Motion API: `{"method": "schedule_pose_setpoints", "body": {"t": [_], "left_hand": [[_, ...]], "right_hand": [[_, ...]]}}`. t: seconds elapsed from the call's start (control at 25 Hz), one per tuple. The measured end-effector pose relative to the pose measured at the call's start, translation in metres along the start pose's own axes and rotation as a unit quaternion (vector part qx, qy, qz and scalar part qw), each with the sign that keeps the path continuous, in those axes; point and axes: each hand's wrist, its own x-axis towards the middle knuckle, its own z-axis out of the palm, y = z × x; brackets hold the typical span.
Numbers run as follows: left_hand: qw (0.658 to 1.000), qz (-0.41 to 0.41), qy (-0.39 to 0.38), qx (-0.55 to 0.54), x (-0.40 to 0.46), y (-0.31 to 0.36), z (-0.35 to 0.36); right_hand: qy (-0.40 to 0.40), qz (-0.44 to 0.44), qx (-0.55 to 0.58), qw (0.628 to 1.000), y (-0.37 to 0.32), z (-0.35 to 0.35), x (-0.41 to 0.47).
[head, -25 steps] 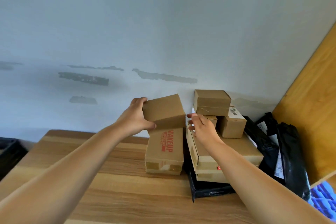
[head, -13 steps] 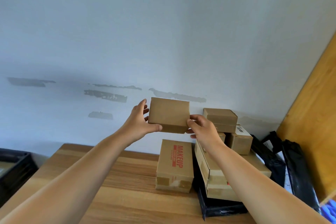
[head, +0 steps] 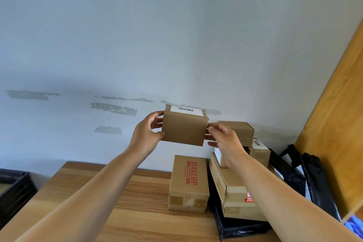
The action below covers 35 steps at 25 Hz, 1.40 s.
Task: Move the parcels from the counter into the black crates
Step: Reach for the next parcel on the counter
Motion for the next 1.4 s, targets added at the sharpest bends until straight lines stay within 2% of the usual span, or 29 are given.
{"method": "schedule_pose_setpoints", "body": {"t": [0.08,0.28,0.52,0.76,0.96,1.4], "left_hand": [[1.000,-0.001,0.013,-0.018,0.000,0.001,0.003],[0.987,-0.052,0.029,-0.148,-0.001,0.003,0.008],[0.993,-0.051,0.020,-0.103,0.000,0.000,0.009],[0.998,0.009,0.032,-0.051,-0.002,0.007,0.008],[0.990,-0.011,0.049,-0.128,-0.002,0.009,0.012],[0.986,-0.031,0.039,-0.160,0.001,0.011,0.017]], "right_hand": [[0.005,0.016,0.033,0.999,-0.002,-0.001,0.001],[0.033,0.006,0.055,0.998,0.003,0.000,0.005],[0.016,-0.015,0.071,0.997,0.002,-0.003,0.006],[0.020,-0.027,0.069,0.997,0.001,-0.004,0.003],[0.029,0.006,0.158,0.987,-0.003,-0.002,0.001],[0.044,-0.018,0.145,0.988,0.000,-0.008,0.003]]}}
